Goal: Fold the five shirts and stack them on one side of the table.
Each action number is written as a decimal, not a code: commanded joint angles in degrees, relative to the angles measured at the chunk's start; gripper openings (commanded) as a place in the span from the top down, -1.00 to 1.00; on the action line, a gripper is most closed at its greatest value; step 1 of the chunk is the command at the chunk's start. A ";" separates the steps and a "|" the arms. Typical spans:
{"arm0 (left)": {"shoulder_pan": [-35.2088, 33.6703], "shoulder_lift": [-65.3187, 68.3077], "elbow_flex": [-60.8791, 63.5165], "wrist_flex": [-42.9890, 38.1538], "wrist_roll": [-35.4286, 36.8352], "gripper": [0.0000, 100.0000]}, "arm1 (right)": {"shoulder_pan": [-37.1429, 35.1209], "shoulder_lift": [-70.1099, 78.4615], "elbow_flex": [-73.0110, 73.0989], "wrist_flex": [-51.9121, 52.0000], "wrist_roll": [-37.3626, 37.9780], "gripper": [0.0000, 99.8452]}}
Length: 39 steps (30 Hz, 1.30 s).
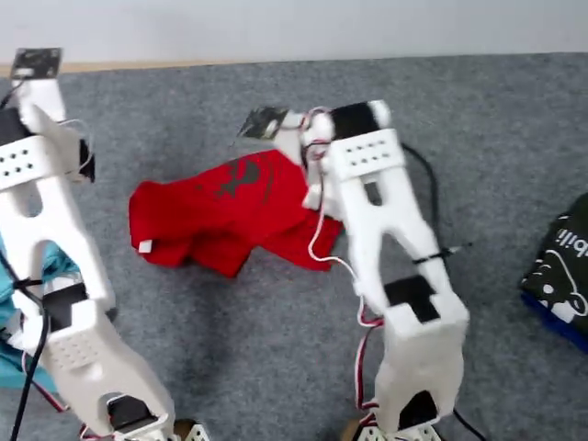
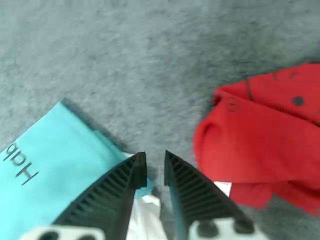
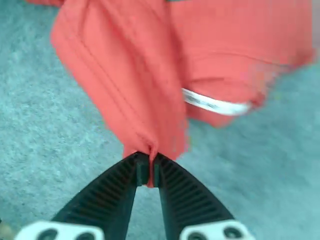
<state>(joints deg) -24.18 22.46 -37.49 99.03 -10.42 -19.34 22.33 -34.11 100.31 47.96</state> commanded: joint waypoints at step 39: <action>45.63 -19.43 52.35 -8.53 -9.14 0.66 | 33.01 -9.71 -2.90 -5.05 0.62 0.98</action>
<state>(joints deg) 20.84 5.67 13.49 92.97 -19.30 12.92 16.18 -34.11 95.30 48.22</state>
